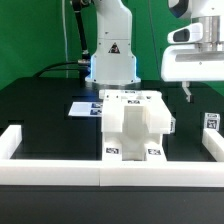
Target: Assemble chair
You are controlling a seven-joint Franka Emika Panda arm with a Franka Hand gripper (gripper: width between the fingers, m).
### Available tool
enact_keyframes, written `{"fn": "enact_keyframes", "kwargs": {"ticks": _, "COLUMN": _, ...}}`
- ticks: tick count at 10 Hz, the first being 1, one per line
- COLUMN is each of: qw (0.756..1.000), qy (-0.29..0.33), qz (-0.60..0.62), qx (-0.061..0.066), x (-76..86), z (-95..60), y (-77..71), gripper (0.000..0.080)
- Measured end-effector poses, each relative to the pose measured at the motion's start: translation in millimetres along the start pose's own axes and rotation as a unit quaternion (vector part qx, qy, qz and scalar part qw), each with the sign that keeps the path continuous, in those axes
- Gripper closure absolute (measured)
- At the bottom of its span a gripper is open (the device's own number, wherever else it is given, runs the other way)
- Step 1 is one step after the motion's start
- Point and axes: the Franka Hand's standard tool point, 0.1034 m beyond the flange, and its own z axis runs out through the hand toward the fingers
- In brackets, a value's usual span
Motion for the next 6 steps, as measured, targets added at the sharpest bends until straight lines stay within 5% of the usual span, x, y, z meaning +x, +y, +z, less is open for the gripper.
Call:
{"fn": "enact_keyframes", "kwargs": {"ticks": 2, "qw": 1.0, "qy": -0.001, "qz": -0.015, "qx": -0.002, "x": -28.9, "z": 14.4, "y": -8.5, "gripper": 0.015}}
{"fn": "enact_keyframes", "kwargs": {"ticks": 6, "qw": 0.999, "qy": -0.01, "qz": -0.028, "qx": -0.012, "x": -41.5, "z": 28.6, "y": -7.3, "gripper": 0.015}}
